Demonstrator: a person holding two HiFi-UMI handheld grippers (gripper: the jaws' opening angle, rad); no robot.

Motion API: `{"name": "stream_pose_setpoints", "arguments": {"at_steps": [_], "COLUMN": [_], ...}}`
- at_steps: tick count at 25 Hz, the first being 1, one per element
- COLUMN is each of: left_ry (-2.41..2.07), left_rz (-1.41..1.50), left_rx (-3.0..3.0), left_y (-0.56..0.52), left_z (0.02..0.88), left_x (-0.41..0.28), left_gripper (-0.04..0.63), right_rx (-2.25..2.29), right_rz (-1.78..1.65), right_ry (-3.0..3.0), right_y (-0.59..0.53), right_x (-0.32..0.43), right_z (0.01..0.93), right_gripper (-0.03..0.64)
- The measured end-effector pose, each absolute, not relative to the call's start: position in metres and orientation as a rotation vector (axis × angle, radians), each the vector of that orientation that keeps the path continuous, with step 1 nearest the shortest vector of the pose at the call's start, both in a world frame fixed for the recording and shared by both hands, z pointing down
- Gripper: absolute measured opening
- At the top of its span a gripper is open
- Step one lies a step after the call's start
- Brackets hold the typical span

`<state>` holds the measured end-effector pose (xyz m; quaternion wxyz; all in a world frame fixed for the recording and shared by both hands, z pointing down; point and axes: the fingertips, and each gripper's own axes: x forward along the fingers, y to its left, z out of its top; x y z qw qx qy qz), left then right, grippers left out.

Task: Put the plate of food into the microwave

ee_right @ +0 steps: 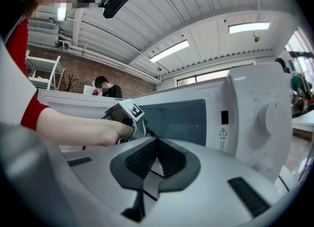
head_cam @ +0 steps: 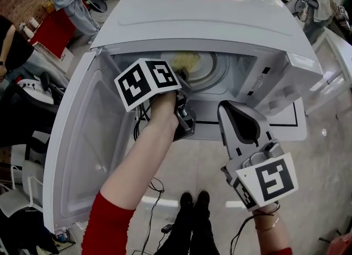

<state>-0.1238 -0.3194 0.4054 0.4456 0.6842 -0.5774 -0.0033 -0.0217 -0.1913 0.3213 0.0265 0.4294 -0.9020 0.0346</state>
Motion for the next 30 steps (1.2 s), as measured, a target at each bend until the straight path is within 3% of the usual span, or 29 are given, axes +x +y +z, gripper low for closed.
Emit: {"name": "stream_pose_setpoints", "arguments": {"at_steps": [30], "left_ry": [-1.751], "left_rz": [0.568], "left_rx": [2.046], "left_y": [-0.321], "left_z": [0.405], "left_x": [-0.144], "left_gripper": [0.236], "right_rx": [1.315], "right_rz": [0.161], "right_ry": [-2.733], "right_y": [-0.199], "right_x": [-0.023], "right_z": [0.334], "right_gripper": [0.015]}}
